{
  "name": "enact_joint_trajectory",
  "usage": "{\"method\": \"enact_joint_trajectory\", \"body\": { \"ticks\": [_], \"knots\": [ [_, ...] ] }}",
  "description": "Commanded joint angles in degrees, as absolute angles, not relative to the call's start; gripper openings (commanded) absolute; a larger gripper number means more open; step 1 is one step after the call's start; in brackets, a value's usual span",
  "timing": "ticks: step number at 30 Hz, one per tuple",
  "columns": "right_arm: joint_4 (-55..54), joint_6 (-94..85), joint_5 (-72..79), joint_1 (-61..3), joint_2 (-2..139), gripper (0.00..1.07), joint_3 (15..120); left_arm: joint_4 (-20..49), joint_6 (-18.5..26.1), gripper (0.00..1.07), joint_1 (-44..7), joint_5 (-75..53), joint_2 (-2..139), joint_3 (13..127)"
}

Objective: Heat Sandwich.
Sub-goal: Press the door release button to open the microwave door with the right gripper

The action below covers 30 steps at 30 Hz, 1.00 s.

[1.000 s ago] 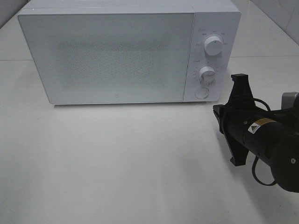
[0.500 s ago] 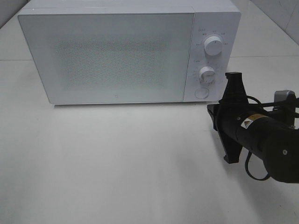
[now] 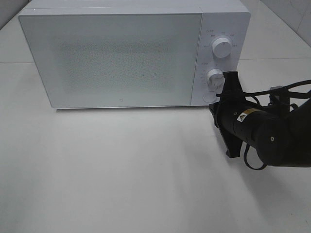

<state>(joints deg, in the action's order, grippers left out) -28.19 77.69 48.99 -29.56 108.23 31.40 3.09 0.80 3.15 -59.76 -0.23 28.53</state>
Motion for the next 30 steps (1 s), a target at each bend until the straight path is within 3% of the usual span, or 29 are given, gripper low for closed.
{"method": "enact_joint_trajectory", "body": {
  "ticks": [1,12,30],
  "knots": [
    [-27.10,77.52,48.36,-28.07,109.32,0.01,33.17,3.61,0.74,1.01,3.32,-59.30,-1.83,28.36],
    [-25.73,75.29,43.14,-23.95,111.84,0.00,39.08,3.61,0.74,1.01,3.32,-59.30,-1.83,28.36],
    [-26.07,75.57,45.38,-23.95,117.51,0.01,46.01,3.61,0.74,1.01,3.32,-59.30,-1.83,28.36]
  ]
}}
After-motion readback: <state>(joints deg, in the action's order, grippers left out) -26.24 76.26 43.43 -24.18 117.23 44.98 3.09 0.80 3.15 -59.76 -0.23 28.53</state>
